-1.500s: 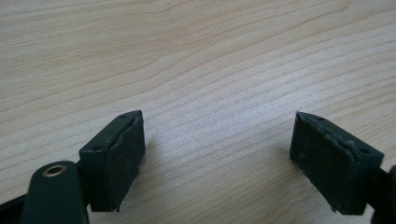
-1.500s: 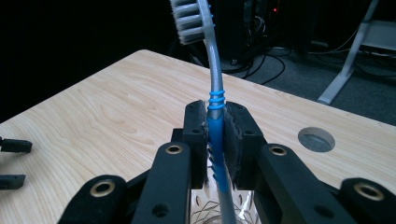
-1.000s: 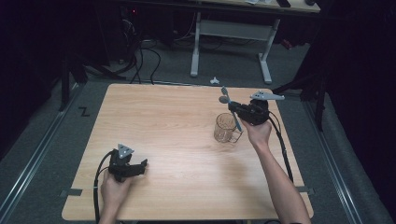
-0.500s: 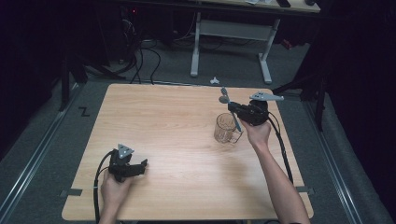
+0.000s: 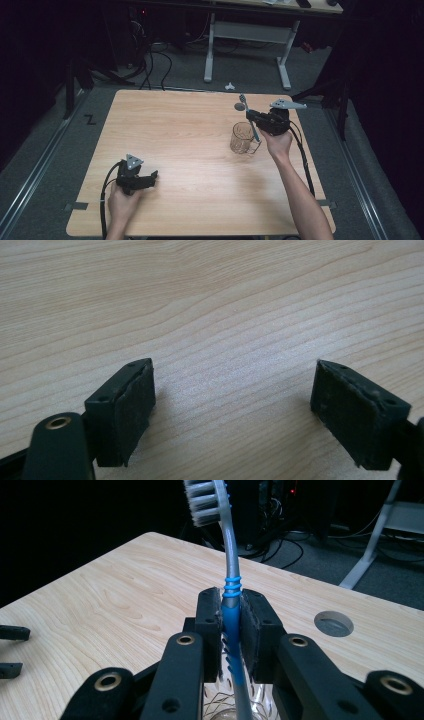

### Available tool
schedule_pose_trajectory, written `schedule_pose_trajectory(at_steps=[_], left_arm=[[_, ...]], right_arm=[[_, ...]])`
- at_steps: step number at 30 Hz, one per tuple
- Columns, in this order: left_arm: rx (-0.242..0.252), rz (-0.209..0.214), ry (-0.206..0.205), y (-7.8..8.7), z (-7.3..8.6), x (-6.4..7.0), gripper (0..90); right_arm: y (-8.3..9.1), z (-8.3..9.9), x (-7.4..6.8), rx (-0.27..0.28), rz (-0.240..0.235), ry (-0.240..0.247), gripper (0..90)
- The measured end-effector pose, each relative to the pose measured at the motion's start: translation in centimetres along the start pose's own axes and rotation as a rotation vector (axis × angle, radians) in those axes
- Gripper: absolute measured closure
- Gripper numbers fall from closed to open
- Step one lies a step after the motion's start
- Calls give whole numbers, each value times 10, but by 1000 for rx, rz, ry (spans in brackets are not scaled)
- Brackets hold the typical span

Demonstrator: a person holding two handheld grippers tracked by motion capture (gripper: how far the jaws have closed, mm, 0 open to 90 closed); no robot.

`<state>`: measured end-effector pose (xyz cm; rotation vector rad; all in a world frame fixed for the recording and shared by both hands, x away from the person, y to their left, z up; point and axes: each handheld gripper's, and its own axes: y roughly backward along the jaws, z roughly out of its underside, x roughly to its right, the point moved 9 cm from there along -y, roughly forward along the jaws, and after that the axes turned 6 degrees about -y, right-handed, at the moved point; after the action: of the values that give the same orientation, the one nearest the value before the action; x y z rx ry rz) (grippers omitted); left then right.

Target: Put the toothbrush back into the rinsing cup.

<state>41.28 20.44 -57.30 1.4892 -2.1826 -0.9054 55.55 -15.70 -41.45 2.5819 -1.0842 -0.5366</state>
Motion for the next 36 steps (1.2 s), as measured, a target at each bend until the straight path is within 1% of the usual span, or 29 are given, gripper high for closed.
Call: schedule_pose_trajectory(at_steps=[13, 17, 23, 28, 36], left_arm=[[2, -1, 2, 0, 0, 0, 185], [2, -1, 2, 0, 0, 0, 185], [2, -1, 2, 0, 0, 0, 185], [2, -1, 2, 0, 0, 0, 185], [2, -1, 2, 0, 0, 0, 185]], right_arm=[[9, 3, 4, 0, 10, -5, 792], [11, 5, 6, -9, 15, -6, 792], [13, 5, 4, -20, 21, 5, 793], [15, 7, 6, -31, 29, 0, 794], [16, 10, 6, -49, 32, 12, 794]])
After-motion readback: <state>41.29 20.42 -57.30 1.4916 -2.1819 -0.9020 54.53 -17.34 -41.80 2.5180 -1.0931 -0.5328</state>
